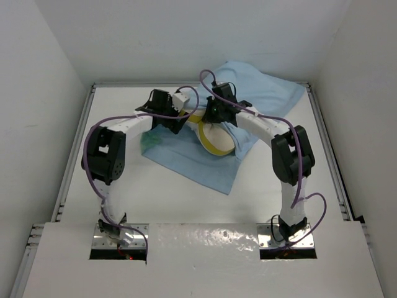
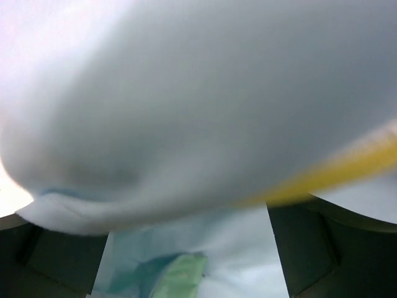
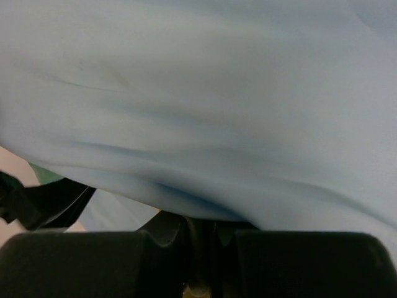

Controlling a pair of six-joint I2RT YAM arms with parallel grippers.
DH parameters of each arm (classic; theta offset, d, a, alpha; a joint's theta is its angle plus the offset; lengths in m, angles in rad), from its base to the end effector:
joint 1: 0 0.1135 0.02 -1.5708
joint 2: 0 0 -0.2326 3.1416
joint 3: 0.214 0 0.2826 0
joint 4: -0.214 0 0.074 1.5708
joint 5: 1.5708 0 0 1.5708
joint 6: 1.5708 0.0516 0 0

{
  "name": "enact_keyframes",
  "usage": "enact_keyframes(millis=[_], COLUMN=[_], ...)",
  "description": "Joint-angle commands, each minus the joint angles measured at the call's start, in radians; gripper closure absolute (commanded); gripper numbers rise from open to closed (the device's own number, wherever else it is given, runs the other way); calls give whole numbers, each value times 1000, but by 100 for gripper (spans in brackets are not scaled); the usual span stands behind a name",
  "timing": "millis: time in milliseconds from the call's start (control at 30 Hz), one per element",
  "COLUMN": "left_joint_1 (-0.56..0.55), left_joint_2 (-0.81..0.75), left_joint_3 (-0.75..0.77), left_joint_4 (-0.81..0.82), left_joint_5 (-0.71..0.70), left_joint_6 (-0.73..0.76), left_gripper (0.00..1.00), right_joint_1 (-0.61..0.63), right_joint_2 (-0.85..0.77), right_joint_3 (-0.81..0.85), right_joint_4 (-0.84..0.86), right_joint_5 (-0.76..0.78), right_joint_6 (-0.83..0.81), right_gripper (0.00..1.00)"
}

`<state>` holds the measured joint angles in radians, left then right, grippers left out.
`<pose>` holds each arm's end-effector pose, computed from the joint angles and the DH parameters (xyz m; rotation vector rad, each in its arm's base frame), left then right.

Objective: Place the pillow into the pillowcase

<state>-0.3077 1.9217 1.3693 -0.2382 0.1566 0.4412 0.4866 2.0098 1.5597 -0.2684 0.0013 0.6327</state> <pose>0.4307 -0.1453 0.1493 0.9305 2.1604 -0.1196 0.4315 0.2282 0.1753 0.1728 2.3516 0.5670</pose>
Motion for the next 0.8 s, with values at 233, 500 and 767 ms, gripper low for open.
enact_keyframes(millis=[233,500,767], left_joint_1=[31,65,194], left_joint_2=[281,370,87], left_joint_3=[271,369,287], left_joint_4=[-211,-260,-412], left_joint_5=[60,50,487], left_joint_6=[62,21,128], left_gripper=[17,100,100], right_joint_1=[-20,-20,-19], right_joint_2=[-88,-94,12], right_joint_3=[36,37,242], right_joint_4=[84,77,-46], right_joint_5=[-9,-3,173], right_joint_6=[-24,-33,-62], right_gripper=[100,100,100])
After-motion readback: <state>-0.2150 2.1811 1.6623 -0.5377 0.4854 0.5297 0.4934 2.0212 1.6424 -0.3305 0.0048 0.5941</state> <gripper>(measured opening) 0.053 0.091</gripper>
